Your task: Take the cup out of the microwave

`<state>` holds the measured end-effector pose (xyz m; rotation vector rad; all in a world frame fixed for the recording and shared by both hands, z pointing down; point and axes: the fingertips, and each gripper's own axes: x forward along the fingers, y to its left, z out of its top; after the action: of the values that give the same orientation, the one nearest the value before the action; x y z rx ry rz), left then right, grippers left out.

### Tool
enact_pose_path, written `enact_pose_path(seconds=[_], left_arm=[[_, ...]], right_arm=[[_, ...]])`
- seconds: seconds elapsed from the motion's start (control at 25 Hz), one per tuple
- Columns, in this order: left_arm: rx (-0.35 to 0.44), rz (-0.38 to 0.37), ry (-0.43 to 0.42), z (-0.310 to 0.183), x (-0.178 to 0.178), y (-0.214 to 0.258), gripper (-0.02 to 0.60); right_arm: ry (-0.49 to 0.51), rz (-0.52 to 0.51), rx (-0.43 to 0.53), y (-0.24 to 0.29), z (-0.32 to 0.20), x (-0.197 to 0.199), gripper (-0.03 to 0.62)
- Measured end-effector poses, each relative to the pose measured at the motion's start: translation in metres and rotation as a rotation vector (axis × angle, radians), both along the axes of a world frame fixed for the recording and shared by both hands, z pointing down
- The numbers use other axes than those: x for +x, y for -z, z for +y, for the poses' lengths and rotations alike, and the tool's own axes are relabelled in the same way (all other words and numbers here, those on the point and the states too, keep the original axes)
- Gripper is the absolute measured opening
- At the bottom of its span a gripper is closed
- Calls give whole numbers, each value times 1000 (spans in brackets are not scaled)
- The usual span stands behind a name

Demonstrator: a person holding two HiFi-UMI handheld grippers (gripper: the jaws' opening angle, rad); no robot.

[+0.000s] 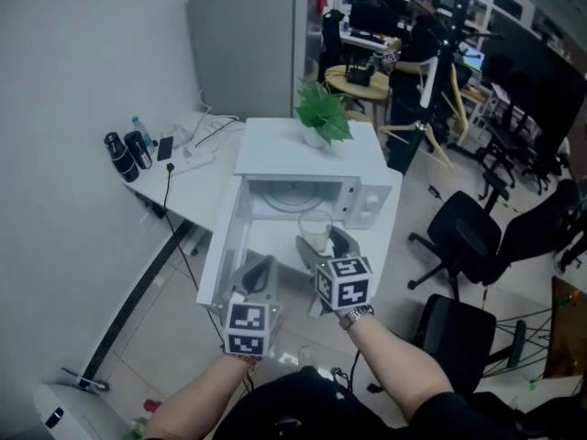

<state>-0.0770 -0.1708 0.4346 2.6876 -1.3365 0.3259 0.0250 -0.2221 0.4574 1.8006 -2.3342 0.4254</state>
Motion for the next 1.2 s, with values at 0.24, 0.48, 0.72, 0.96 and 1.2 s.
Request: enact_pose_path(seconds=[0.24,0.48,0.72,0.96,1.2], left_arm=[[16,7,-28,32,-15,6,-3],[20,13,-55,57,-21,8,-3],[28,24,-57,65,-22,13,-3],[29,29,-48,74,-14,15,-3],[29,32,-6,80,-7,17,-3]], right_arm=[[-22,-7,14,11,37,-13,341],[-33,-19,17,18,69,-20,341],[-32,-25,29,28,89,-20,341],[-18,-27,33,33,107,-12,341],[19,-25,31,33,117,-5,341]])
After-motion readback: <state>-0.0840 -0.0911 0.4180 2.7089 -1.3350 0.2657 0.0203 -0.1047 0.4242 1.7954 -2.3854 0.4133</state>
